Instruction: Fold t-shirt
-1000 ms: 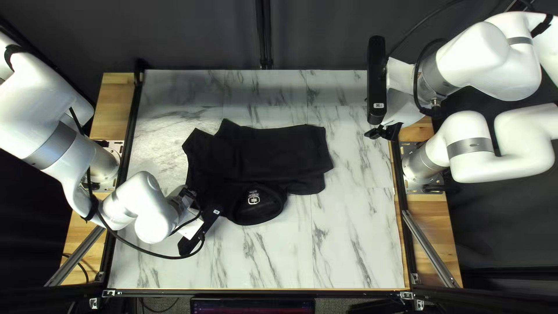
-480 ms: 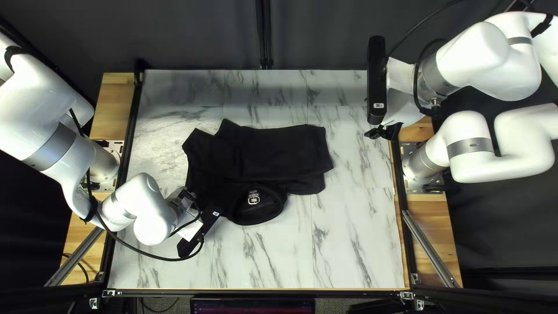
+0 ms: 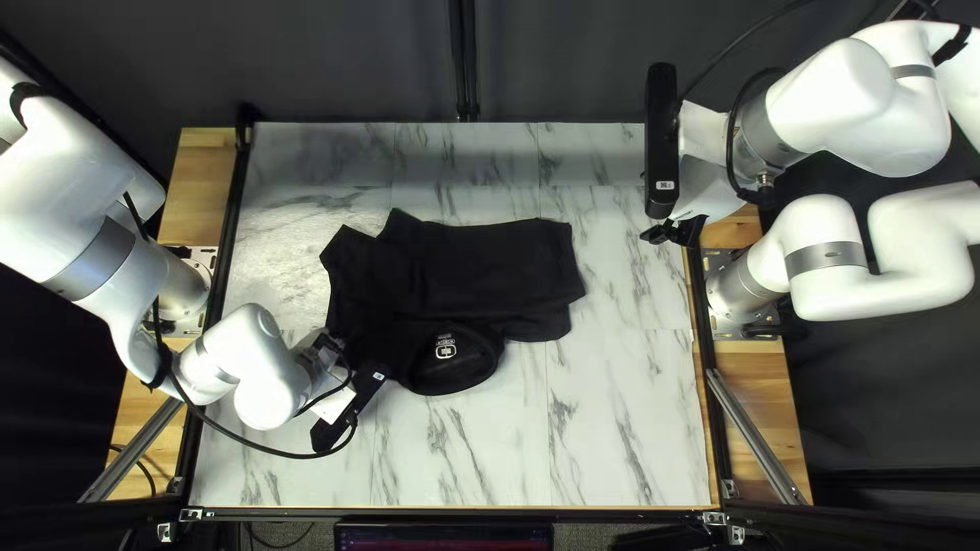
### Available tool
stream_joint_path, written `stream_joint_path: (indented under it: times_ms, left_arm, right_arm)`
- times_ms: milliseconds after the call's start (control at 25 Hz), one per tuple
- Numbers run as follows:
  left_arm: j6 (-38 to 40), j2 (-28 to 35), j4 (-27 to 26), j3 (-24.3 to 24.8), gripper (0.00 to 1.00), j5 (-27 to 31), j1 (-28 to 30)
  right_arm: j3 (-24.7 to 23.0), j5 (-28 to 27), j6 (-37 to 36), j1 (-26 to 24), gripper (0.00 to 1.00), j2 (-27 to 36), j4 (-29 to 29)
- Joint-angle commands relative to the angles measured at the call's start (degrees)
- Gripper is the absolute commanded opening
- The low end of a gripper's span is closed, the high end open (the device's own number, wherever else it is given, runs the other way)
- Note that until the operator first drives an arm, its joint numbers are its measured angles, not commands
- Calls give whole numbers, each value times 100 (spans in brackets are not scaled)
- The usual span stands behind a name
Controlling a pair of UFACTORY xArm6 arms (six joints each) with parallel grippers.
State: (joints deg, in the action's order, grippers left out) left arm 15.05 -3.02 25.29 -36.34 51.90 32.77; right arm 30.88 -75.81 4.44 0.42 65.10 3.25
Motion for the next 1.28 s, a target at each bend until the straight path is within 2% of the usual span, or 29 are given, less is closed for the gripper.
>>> stream_joint_path:
  times_ms: [40,400,440,480,520,560,1120,1160,1200,1240,1280]
  left_arm:
    - [-42,-5,114,72,100,-121,-136]
    - [-33,-44,122,106,100,-243,-164]
    - [-38,-41,114,108,87,-249,-167]
    - [-48,-37,102,106,62,-246,-169]
    - [-55,-34,93,104,5,-243,-169]
    - [-72,-35,76,97,0,-236,-170]
    - [-212,-19,-70,-116,0,34,-32]
    - [-212,-26,-68,-117,8,23,-29]
    - [-214,-32,-68,-103,50,-7,-39]
    - [-240,-37,-90,-86,84,-45,-72]
    - [-289,-36,-132,-73,100,-81,-114]
  right_arm:
    - [0,0,0,0,100,0,0]
    - [0,0,0,0,100,0,0]
    - [0,0,0,0,100,0,0]
    - [0,0,0,0,100,0,0]
    - [0,0,0,0,100,0,0]
    - [0,0,0,0,100,0,0]
    - [0,0,0,0,100,0,0]
    - [0,0,0,0,100,0,0]
    - [0,0,0,0,100,0,0]
    - [0,0,0,0,100,0,0]
    - [0,0,0,0,100,0,0]
